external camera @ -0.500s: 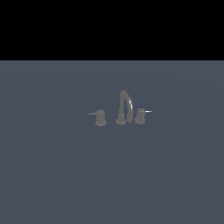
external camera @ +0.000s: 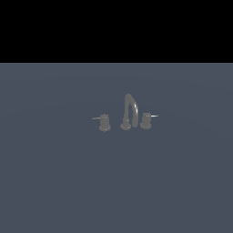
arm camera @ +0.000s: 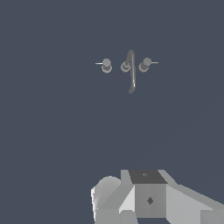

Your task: Turn on the faucet by rotating a designated handle.

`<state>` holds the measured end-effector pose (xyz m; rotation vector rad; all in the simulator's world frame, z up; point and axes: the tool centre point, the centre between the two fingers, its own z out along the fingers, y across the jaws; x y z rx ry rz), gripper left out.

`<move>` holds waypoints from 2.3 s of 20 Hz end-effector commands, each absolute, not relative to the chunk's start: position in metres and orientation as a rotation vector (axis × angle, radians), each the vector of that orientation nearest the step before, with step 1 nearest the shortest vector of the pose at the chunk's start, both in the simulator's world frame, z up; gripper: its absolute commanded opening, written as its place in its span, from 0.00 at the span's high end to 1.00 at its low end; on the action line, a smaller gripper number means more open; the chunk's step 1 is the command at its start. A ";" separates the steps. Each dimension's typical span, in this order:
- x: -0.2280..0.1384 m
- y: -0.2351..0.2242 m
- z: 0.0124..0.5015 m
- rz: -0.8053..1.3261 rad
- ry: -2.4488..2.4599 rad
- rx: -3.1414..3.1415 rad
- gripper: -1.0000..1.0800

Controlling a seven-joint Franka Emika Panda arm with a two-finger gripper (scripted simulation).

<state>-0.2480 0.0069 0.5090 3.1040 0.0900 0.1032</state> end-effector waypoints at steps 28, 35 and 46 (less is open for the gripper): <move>-0.115 -0.014 0.467 0.078 -0.491 3.117 1.00; -0.060 -0.030 0.432 0.060 -0.760 3.077 1.00; 0.016 -0.061 0.357 0.033 -1.179 2.953 1.00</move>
